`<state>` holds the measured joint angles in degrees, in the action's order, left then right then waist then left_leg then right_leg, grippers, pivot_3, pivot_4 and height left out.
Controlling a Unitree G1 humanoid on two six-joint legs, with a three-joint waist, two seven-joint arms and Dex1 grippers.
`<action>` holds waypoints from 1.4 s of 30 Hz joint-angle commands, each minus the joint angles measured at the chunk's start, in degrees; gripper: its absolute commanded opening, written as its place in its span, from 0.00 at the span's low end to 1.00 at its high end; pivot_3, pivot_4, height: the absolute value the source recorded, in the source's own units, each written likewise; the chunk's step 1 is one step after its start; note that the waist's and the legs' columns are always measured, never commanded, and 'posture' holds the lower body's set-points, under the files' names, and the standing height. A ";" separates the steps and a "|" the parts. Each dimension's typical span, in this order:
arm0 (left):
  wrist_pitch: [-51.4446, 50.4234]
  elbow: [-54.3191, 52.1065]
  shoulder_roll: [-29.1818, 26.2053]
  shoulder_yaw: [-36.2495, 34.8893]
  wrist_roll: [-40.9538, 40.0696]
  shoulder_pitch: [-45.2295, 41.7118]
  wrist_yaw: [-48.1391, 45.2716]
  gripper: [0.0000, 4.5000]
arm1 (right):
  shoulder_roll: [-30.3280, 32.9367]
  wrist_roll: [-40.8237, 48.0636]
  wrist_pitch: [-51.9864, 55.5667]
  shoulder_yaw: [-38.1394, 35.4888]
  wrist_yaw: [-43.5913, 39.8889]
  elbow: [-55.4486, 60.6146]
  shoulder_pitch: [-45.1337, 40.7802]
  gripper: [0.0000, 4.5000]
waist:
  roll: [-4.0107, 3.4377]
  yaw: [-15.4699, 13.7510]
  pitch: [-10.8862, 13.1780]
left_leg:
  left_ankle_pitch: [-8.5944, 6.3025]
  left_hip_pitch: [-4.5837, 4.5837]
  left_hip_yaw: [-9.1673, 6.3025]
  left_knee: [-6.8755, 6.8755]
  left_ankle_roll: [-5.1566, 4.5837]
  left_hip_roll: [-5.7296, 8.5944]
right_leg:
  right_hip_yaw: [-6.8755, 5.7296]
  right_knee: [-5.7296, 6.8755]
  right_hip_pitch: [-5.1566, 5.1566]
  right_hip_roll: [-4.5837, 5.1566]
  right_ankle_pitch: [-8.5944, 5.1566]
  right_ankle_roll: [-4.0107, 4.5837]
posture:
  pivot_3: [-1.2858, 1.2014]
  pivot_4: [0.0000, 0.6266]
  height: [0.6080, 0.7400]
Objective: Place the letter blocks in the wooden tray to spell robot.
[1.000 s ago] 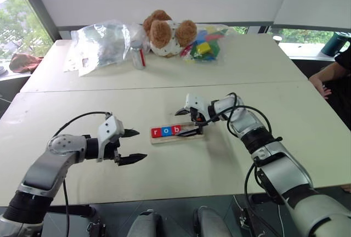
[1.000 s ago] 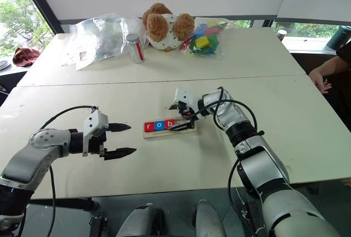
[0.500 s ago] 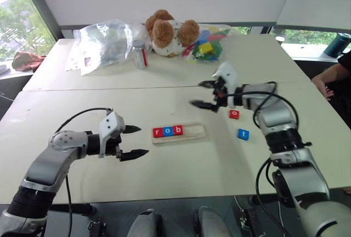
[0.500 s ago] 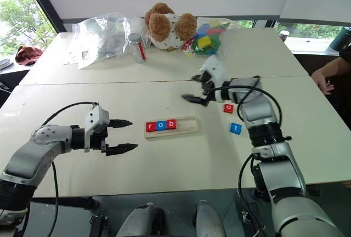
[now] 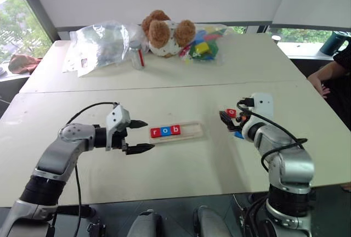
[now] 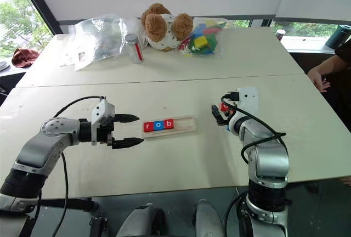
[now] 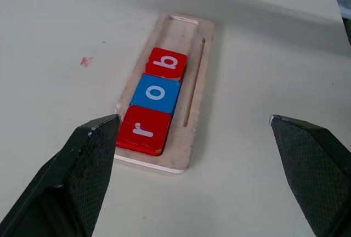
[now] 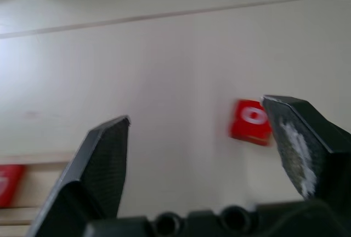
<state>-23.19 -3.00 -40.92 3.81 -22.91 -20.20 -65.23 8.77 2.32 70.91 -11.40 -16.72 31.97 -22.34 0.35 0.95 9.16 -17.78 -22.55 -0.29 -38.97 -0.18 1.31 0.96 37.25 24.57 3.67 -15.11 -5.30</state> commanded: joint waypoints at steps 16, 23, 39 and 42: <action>0.98 -2.82 1.59 -0.78 1.18 2.16 2.66 1.00 | -4.27 -3.83 -12.84 2.24 16.58 -22.85 -6.26 0.92 | 0.00 0.06 0.00 | 0.00 0.01 0.01 0.02 -0.01 0.01 | 0.02 -0.01 -0.01 -0.03 0.00 0.00 | 0.52 0.24 1.00; 1.26 -3.27 1.61 -0.89 1.12 2.87 3.37 1.00 | -2.69 -4.52 -16.80 3.81 17.41 -26.88 -5.42 0.62 | 0.00 0.09 0.00 | 0.00 0.02 0.02 0.01 -0.01 0.01 | 0.04 -0.02 -0.03 -0.02 0.00 0.00 | 0.52 0.24 1.00; 4.41 1.99 -0.22 -0.34 3.97 0.52 1.22 1.00 | -3.05 2.44 14.12 7.04 12.09 10.65 5.82 0.25 | 0.00 0.01 0.00 | -0.03 -0.03 -0.03 0.04 -0.06 -0.02 | 0.03 -0.04 0.01 -0.04 0.00 0.00 | 0.52 0.24 1.00; 4.49 3.40 -0.27 -0.62 3.82 -0.72 0.21 1.00 | -4.84 2.55 17.62 7.57 12.53 12.92 7.68 0.25 | 0.00 -0.03 0.00 | -0.03 0.01 -0.03 0.01 -0.06 -0.02 | 0.01 -0.02 -0.04 -0.05 0.00 0.00 | 0.52 0.24 1.00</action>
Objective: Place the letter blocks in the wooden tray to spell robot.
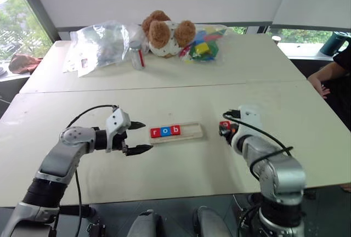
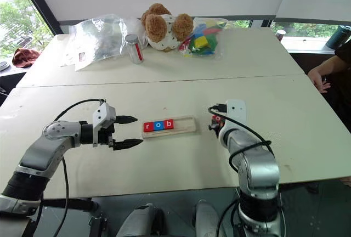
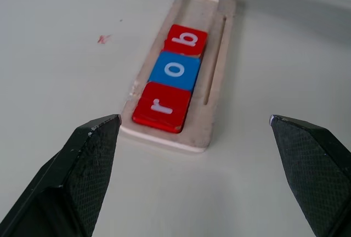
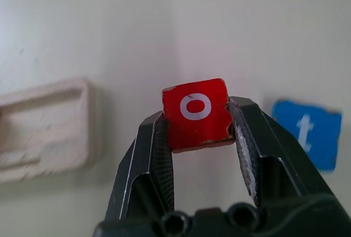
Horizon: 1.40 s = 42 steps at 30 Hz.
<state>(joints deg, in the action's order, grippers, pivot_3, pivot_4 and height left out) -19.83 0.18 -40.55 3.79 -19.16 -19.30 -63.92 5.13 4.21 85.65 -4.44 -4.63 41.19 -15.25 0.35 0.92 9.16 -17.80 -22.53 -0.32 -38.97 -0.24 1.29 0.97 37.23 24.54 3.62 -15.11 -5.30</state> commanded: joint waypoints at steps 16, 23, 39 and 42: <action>2.01 1.21 -0.33 -0.68 1.04 -2.01 -2.15 1.00 | 3.15 0.96 -0.48 2.79 0.04 2.87 0.85 1.00 | 0.02 -0.14 -0.01 | 0.00 0.01 0.00 -0.05 0.00 0.04 | -0.03 -0.04 -0.06 0.02 0.00 0.00 | 0.52 0.24 1.00; 2.25 1.81 -1.50 -1.54 0.74 -2.10 -3.37 1.00 | 22.54 11.18 -16.92 -0.84 -23.59 1.81 -0.95 1.00 | 0.02 -0.01 0.01 | -0.01 0.01 0.00 -0.04 -0.01 0.02 | -0.07 -0.08 -0.06 -0.03 0.00 0.00 | 0.52 0.24 1.00; 1.16 -1.08 -4.08 -3.23 0.47 -0.11 -2.89 1.00 | 38.82 5.45 -87.40 12.56 -75.08 -59.74 -14.04 1.00 | 0.20 0.01 0.12 | -0.08 0.18 0.10 -0.12 -0.14 -0.09 | -0.03 -0.08 -0.21 -0.06 -0.01 -0.03 | 0.52 0.24 1.00; 0.09 -2.78 -4.10 -3.96 0.10 1.02 -1.59 1.00 | 37.59 4.31 -90.48 13.64 -76.45 -65.40 -16.89 1.00 | 0.20 -0.33 0.12 | -0.07 0.08 0.05 -0.08 -0.12 -0.09 | -0.05 -0.10 -0.13 -0.01 -0.01 -0.03 | 0.52 0.24 1.00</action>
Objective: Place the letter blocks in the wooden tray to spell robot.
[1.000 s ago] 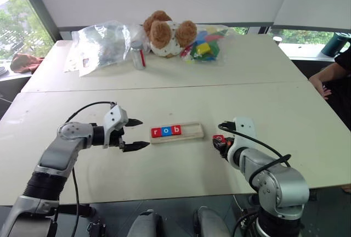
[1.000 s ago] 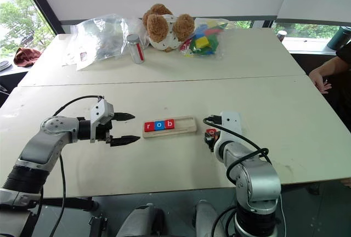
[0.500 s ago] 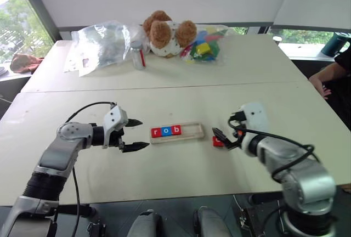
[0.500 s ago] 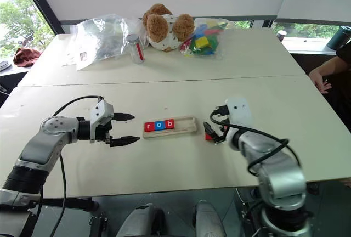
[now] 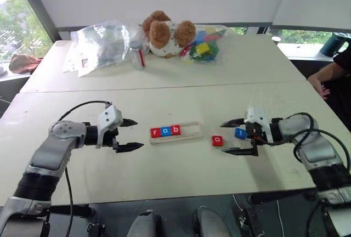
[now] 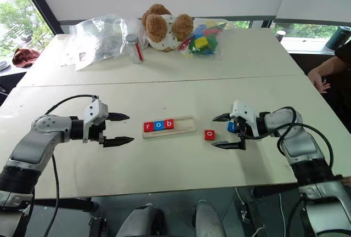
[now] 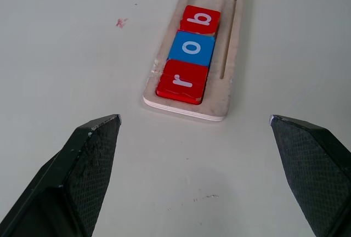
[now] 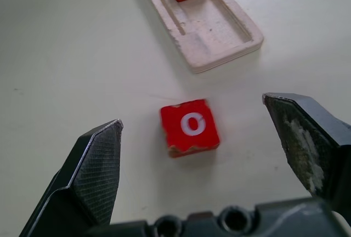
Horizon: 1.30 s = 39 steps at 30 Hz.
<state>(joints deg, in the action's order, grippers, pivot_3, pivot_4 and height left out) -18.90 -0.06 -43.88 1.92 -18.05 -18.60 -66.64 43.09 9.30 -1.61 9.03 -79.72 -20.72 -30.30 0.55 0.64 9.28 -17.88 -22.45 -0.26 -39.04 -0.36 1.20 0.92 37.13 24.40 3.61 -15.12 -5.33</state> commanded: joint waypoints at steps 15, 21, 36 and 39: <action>-0.75 -2.68 -1.90 -1.44 -0.04 1.29 2.08 1.00 | -2.39 -0.43 -2.19 0.46 -3.54 -8.04 -3.67 0.62 | -0.03 0.11 0.00 | 0.02 -0.03 0.00 0.01 0.07 0.07 | 0.03 -0.04 0.02 0.17 0.01 0.02 | 0.52 0.24 1.00; 0.56 -0.85 -1.76 -1.54 0.63 -0.15 1.51 1.00 | -2.52 -0.35 -1.56 0.03 -2.92 -6.86 -3.62 0.25 | -0.03 0.07 0.00 | 0.02 -0.03 0.00 0.00 0.08 0.07 | 0.03 -0.04 0.02 0.17 0.01 0.02 | 0.52 0.24 1.00; 3.78 3.86 1.72 1.73 2.64 -3.35 0.35 1.00 | -15.66 -5.99 -1.82 7.73 -4.95 -19.20 -23.26 0.25 | -0.07 0.12 0.02 | 0.11 -0.11 0.00 0.01 0.24 0.10 | -0.01 0.01 0.10 0.16 0.02 0.02 | 0.52 0.24 1.00; 3.25 1.90 1.87 1.22 2.36 -1.50 1.01 1.00 | -17.57 -7.97 -5.14 9.29 -5.96 -23.83 -25.39 0.25 | -0.07 0.21 0.02 | 0.22 -0.15 0.00 -0.02 0.44 0.14 | -0.02 0.01 0.12 0.19 0.02 0.02 | 0.52 0.24 1.00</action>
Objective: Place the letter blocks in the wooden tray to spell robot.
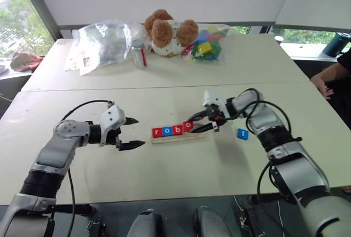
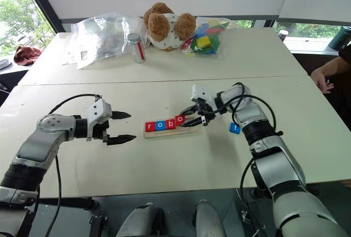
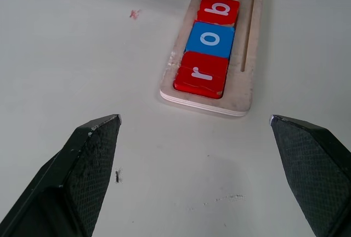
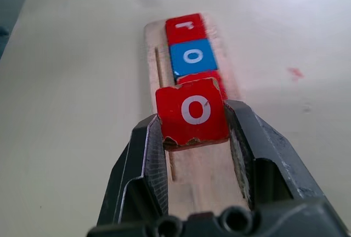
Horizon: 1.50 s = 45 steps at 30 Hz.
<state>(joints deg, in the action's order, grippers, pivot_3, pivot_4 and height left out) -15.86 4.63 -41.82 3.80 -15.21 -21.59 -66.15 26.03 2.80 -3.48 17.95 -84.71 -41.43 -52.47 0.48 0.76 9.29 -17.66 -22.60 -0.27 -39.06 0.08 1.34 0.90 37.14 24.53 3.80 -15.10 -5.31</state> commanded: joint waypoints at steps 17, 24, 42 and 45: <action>-1.43 -6.99 0.27 -1.72 -1.52 4.65 3.46 1.00 | -4.14 -6.39 -12.16 -0.68 0.75 -18.57 -9.46 0.25 | -0.01 0.41 0.00 | 0.03 0.02 -0.01 0.03 0.06 -0.02 | -0.01 0.03 0.04 -0.02 0.00 0.00 | 0.52 0.24 1.00; -1.18 -6.71 0.41 -1.50 -1.52 4.35 3.60 1.00 | -4.77 -7.17 -13.41 -0.66 1.75 -20.34 -9.81 0.25 | -0.01 0.39 0.00 | 0.04 0.02 0.00 0.03 0.07 -0.02 | -0.01 0.03 0.03 -0.02 0.00 0.00 | 0.52 0.24 1.00; -0.51 -4.61 1.45 -0.82 -0.92 2.83 3.67 1.00 | -2.88 -7.30 -14.93 -3.45 3.62 -18.11 -10.78 0.98 | -0.01 0.41 0.00 | 0.04 0.02 0.00 0.03 0.08 -0.02 | -0.01 0.03 0.03 -0.01 0.00 0.00 | 0.52 0.24 1.00; -0.39 -4.21 1.71 -0.57 -0.80 2.32 3.48 1.00 | -2.98 -8.14 -16.00 -2.93 4.32 -18.73 -10.41 0.98 | -0.01 0.41 0.00 | 0.04 0.02 -0.01 0.04 0.08 -0.02 | -0.02 0.03 0.04 -0.02 0.00 0.00 | 0.52 0.24 1.00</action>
<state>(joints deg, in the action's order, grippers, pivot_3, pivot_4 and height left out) -16.98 0.90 -40.13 3.60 -15.64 -18.18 -62.41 22.84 -5.05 -18.16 15.32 -80.85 -61.22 -61.47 0.47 1.17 9.30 -17.61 -22.58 -0.28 -39.02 0.15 1.33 0.88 37.18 24.56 3.78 -15.10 -5.31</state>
